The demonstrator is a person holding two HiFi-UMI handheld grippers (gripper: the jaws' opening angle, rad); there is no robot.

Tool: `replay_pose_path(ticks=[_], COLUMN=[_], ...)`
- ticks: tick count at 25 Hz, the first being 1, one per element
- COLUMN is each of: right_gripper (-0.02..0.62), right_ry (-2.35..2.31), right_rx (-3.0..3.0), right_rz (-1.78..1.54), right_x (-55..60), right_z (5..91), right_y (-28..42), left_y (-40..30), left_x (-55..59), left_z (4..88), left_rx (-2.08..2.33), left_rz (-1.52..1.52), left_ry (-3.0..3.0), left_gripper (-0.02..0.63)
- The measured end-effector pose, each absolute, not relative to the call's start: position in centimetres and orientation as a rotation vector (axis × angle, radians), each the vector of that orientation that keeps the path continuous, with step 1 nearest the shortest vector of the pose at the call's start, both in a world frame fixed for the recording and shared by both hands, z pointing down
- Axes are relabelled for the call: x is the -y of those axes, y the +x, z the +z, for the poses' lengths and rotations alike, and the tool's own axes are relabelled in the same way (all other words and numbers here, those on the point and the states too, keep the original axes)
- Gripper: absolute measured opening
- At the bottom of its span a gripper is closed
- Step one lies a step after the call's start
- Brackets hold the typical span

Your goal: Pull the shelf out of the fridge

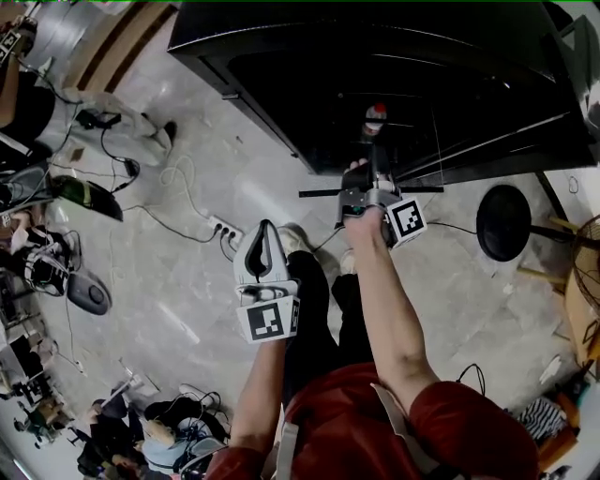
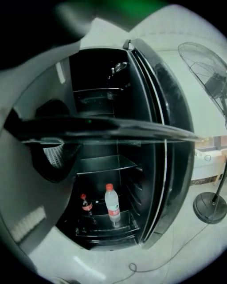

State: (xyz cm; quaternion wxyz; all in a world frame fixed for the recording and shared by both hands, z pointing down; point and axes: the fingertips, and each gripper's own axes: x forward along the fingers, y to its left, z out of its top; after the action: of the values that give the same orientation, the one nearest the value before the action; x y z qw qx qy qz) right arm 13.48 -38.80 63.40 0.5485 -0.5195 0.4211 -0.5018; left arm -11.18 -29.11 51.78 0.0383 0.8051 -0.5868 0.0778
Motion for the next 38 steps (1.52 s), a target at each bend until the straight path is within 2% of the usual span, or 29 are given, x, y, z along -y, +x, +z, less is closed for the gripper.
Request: replay_pose_path(ticks=[20, 38], right_gripper=[0.008, 0.008], right_ry=[-1.296, -1.284], right_rx=[-1.208, -1.389], right_rz=[-1.312, -1.425], right_x=[27.8, 13.4], right_z=[60.0, 53.2], right_y=[10.4, 4.7], left_y=[-15.4, -23.0], left_x=[23.5, 8.7], left_z=[49.6, 46.6], left_rx=[1.871, 1.961], left_rz=[0.204, 0.165], left_ry=[2.389, 2.316], left_gripper=[-0.003, -0.003])
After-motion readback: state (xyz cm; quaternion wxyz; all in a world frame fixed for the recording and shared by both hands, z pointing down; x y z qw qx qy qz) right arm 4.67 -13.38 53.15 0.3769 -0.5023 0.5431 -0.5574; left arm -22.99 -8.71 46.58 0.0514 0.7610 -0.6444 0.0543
